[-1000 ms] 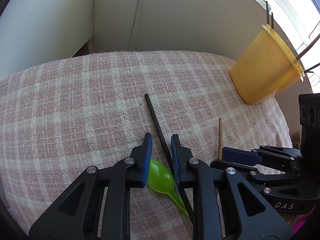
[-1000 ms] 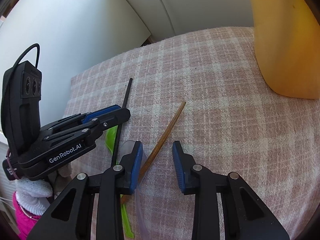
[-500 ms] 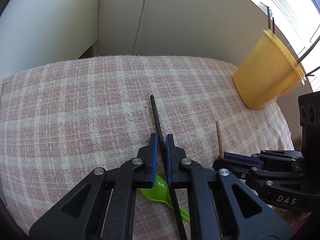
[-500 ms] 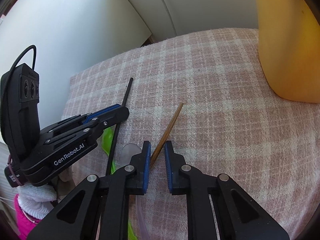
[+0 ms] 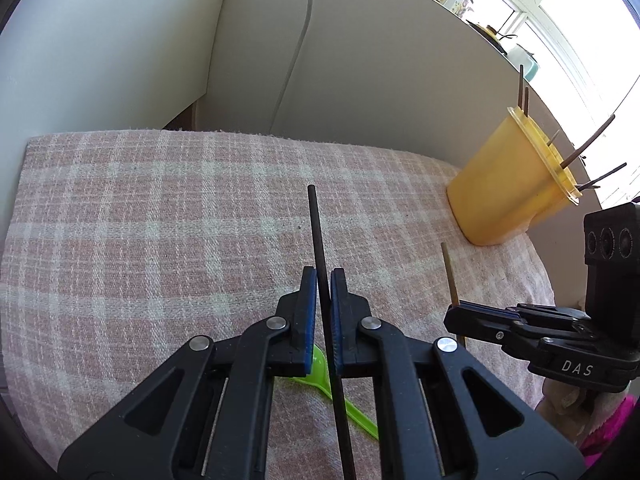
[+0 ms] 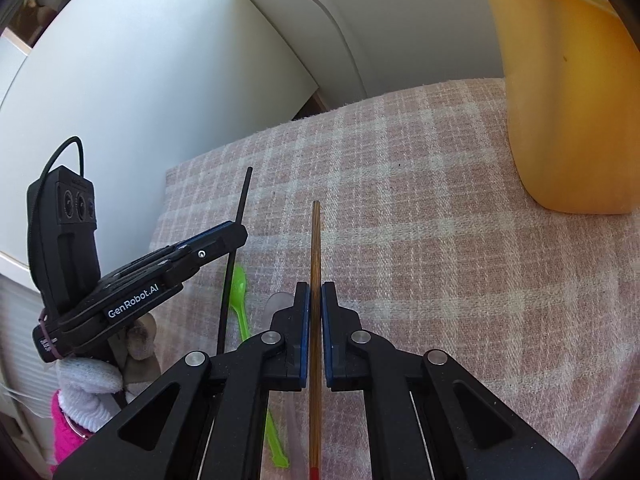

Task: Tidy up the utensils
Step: 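Lift both held chopsticks and lower them into the yellow container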

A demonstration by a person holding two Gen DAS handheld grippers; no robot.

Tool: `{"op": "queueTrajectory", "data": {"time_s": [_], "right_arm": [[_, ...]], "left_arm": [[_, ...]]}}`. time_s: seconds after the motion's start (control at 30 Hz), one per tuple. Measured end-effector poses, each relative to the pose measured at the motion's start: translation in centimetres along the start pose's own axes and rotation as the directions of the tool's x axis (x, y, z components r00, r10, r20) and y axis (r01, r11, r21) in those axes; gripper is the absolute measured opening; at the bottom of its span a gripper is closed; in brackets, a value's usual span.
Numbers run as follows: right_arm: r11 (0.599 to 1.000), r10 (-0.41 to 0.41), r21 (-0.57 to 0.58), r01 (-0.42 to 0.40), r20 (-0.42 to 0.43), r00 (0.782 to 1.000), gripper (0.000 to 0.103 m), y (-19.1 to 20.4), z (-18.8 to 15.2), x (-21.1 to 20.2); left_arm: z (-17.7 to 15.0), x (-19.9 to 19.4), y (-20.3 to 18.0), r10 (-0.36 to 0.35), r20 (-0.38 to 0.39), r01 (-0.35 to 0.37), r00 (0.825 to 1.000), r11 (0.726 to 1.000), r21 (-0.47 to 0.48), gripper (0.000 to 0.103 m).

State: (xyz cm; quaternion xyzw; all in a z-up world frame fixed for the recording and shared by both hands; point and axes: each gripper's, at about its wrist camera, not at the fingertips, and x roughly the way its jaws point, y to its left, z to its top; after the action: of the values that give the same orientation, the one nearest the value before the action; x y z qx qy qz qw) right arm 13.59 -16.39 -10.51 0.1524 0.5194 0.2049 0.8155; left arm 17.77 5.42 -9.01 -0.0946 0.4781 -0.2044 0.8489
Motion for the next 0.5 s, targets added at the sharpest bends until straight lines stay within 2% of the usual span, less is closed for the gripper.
{"op": "queueTrajectory", "data": {"time_s": [0.13, 0.4, 0.5], "right_arm": [[0.999, 0.007, -0.045, -0.006, 0.033, 0.999, 0.004, -0.5, -0.3, -2.8], [0.987, -0.007, -0.156, 0.034, 0.167, 0.986, 0.004, -0.5, -1.4, -9.9], [0.981, -0.020, -0.185, 0.060, 0.210, 0.977, 0.004, -0.8, -1.8, -11.8]], "left_arm": [[0.0, -2.3, -0.2, -0.021, 0.047, 0.021, 0.999, 1.000, 0.000, 0.004], [-0.3, -7.2, -1.6, -0.050, 0.148, 0.044, 0.988, 0.998, 0.046, 0.003], [-0.5, -6.8, -2.7, -0.049, 0.119, 0.041, 0.992, 0.997, 0.066, 0.003]]}}
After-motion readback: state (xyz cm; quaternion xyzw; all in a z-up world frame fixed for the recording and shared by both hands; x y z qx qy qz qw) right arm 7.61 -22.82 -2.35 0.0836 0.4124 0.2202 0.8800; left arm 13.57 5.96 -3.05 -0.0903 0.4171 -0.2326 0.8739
